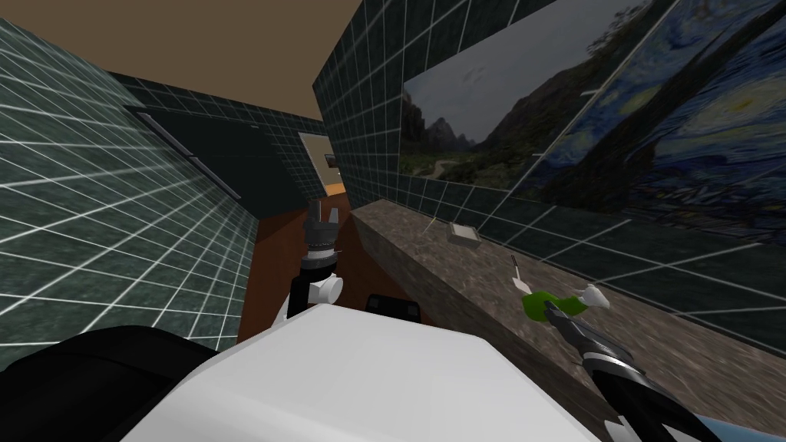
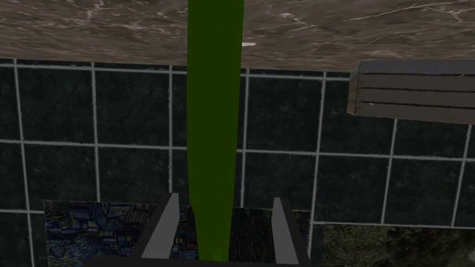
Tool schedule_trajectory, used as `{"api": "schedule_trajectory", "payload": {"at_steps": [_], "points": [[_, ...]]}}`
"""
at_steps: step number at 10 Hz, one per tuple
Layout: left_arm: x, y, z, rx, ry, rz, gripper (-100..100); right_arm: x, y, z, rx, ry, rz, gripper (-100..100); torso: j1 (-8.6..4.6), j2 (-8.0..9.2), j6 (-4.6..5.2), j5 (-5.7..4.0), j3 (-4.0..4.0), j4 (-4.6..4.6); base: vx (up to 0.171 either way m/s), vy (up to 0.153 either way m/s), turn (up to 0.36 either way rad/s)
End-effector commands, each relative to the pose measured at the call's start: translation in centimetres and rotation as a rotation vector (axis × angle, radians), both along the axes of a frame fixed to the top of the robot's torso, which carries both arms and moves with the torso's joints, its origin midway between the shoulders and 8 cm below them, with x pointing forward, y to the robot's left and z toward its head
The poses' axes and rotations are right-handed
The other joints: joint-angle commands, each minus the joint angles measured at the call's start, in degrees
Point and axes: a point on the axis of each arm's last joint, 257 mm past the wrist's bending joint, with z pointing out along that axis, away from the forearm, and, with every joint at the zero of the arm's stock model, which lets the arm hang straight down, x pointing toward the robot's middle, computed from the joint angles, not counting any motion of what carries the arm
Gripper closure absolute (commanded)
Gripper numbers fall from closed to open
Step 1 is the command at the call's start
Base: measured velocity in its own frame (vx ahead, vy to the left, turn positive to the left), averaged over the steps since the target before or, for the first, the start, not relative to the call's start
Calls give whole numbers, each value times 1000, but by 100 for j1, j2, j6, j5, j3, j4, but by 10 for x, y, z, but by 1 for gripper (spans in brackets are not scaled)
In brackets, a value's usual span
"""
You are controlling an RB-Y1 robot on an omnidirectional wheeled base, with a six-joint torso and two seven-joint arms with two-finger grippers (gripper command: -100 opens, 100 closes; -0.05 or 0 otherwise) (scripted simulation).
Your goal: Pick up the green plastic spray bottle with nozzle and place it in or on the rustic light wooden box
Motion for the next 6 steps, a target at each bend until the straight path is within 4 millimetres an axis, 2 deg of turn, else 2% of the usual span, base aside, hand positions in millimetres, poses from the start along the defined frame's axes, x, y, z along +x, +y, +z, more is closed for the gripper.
{"api": "schedule_trajectory", "payload": {"at_steps": [1, 4, 5, 6], "points": [[0, 0, 0, 0, 0, 0, 0, 0, 0, 0, 0, 0, 0, 100, 0, 0, 0, 0, 0, 0, 0, 0, 0], [0, 0, 0, 0, 0, 0, 0, 0, 0, 0, 0, 0, 0, 100, 0, 0, -1, -1, 0, 0, 0, 0, 0], [0, 0, 0, 0, 0, 0, 0, 0, 0, 0, 0, 0, 0, 0, 0, 0, 0, 0, 0, 0, 0, 0, 0], [0, 0, 0, 0, 0, 0, 0, 0, 0, 0, 0, 0, 0, 100, 0, 1, -1, -1, 0, 0, 0, 0, 0]]}}
